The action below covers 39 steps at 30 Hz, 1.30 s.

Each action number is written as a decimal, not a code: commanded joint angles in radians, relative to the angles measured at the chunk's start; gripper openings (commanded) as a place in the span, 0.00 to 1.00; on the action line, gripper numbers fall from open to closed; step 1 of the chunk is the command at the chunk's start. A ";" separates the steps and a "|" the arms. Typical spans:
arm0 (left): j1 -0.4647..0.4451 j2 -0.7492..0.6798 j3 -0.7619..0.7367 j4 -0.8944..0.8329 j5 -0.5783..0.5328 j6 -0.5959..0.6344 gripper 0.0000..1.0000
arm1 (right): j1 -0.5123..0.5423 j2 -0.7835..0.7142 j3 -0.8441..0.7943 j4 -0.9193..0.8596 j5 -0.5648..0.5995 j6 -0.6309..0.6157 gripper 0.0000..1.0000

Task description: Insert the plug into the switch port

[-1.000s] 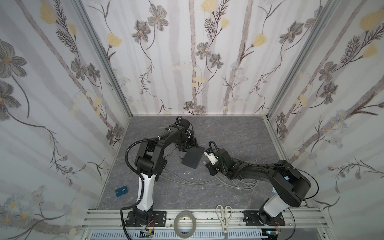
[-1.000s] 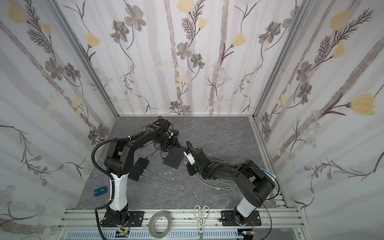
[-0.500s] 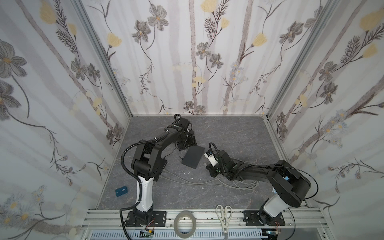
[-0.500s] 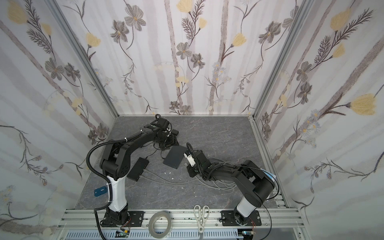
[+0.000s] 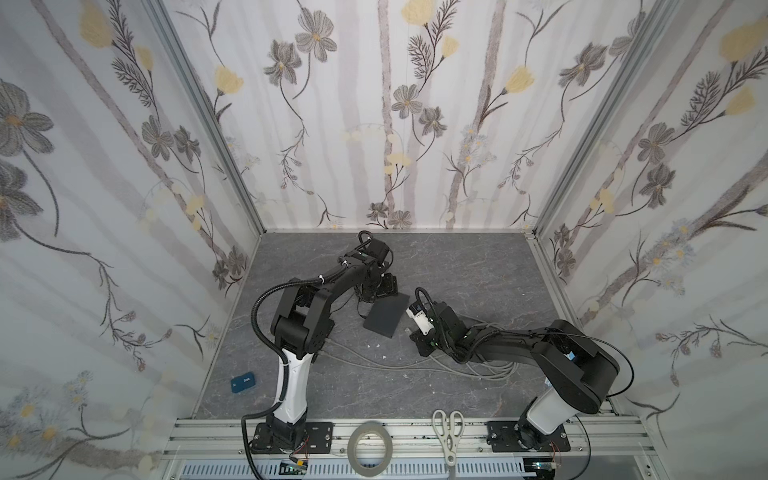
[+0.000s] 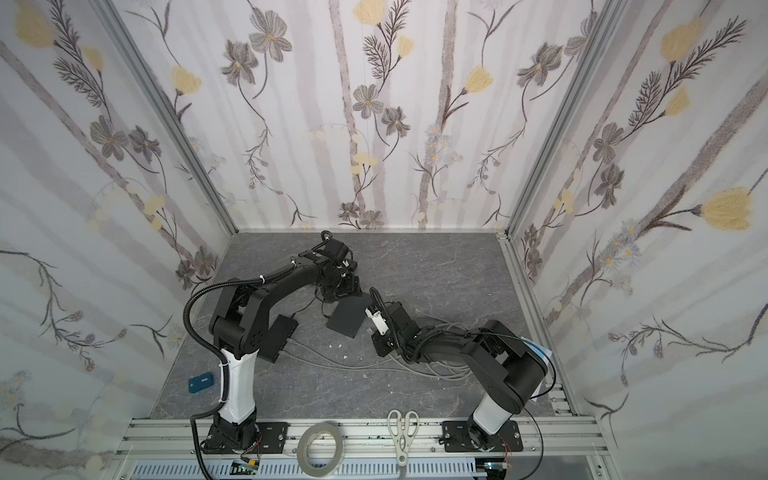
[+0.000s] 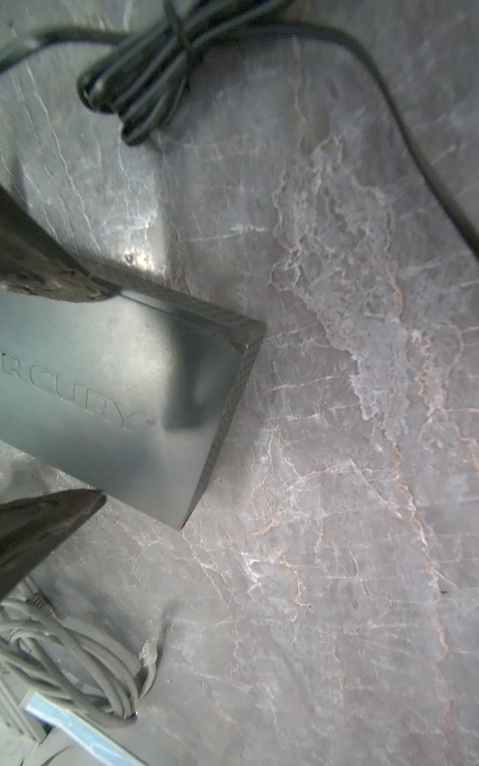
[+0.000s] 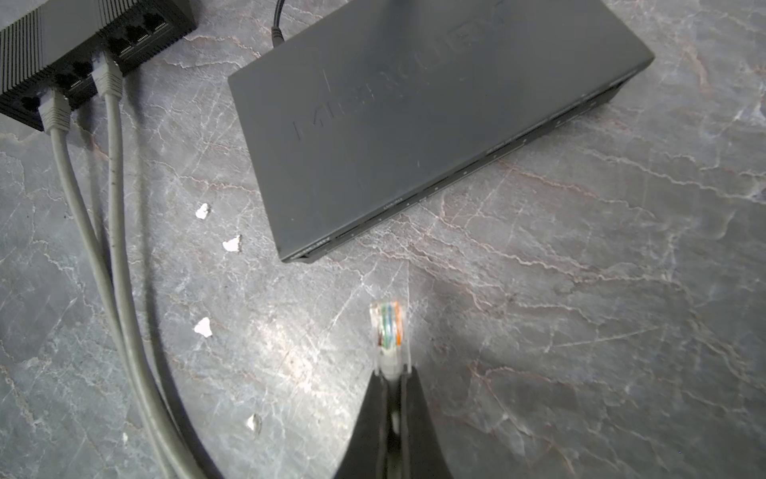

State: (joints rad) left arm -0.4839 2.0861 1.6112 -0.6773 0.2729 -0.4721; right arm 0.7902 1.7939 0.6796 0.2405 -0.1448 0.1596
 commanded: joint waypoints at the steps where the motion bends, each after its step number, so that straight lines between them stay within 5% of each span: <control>1: -0.002 -0.012 0.013 -0.046 -0.097 0.027 0.74 | 0.006 0.002 0.013 0.038 0.014 0.008 0.00; 8: -0.007 0.011 0.026 -0.071 -0.172 0.048 0.75 | 0.007 0.003 0.011 0.044 0.012 0.009 0.00; 25: -0.059 0.060 0.053 -0.049 0.036 0.101 0.73 | 0.006 -0.022 -0.013 0.023 0.040 -0.021 0.00; 39: -0.075 0.077 0.106 -0.128 0.071 0.103 0.73 | 0.006 -0.051 -0.076 0.025 0.056 -0.006 0.00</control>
State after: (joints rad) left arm -0.5568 2.1563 1.7023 -0.7662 0.3336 -0.3702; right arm 0.7963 1.7527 0.6178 0.2359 -0.0978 0.1478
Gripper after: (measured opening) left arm 0.726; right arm 0.059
